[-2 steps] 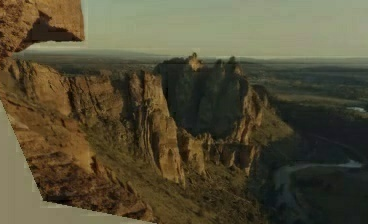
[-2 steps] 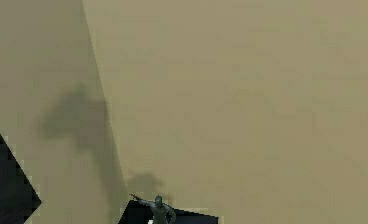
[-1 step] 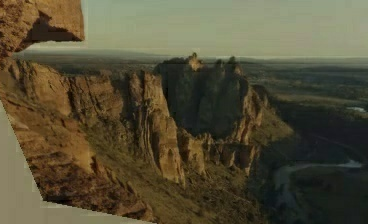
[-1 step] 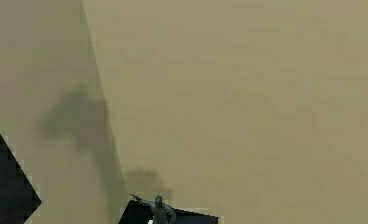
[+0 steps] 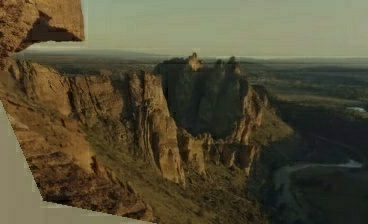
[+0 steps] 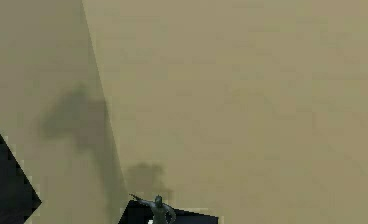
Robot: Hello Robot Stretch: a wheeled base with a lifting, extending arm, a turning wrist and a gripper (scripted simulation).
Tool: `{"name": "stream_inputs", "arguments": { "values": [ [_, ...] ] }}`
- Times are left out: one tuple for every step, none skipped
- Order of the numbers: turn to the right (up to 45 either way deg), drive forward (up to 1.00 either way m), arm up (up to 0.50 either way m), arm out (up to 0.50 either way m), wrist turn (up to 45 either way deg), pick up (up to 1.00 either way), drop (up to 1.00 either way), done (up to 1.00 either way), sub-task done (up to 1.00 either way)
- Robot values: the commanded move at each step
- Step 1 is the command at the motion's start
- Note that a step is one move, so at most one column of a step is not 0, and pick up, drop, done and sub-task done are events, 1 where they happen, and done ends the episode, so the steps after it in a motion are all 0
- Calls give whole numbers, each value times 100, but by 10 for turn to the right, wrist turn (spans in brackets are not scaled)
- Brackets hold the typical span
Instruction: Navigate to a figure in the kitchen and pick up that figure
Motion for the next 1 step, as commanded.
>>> {"name": "stream_inputs", "arguments": {
  "values": [
    [0,0,0,0,450,0,0,0,0]
  ]
}}
